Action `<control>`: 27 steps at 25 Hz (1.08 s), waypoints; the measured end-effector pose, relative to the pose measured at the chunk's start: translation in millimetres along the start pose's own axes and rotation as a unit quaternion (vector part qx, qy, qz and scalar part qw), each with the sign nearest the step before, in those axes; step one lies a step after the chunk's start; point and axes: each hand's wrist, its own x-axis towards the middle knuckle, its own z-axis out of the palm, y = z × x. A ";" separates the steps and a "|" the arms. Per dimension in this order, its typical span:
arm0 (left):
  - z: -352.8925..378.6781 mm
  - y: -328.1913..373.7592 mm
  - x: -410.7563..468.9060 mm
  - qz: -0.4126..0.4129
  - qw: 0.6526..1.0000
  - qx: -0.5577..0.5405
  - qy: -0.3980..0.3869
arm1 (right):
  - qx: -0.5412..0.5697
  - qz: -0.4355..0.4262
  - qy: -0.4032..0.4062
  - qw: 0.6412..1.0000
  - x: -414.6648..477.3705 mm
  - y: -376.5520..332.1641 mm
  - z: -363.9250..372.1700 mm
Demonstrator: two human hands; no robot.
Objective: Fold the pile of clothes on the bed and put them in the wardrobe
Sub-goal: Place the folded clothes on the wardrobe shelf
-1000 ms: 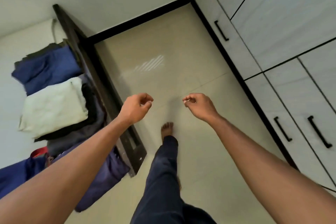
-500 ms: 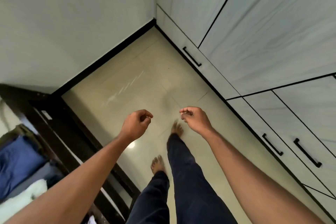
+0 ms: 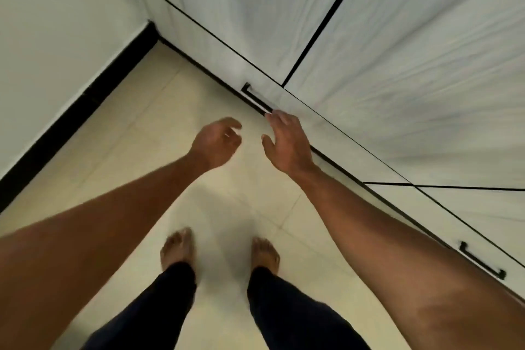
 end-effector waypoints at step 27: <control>24.3 -54.7 103.1 -0.186 0.939 -0.289 -0.007 | 0.072 0.175 -0.065 0.980 26.1 -26.8 84.5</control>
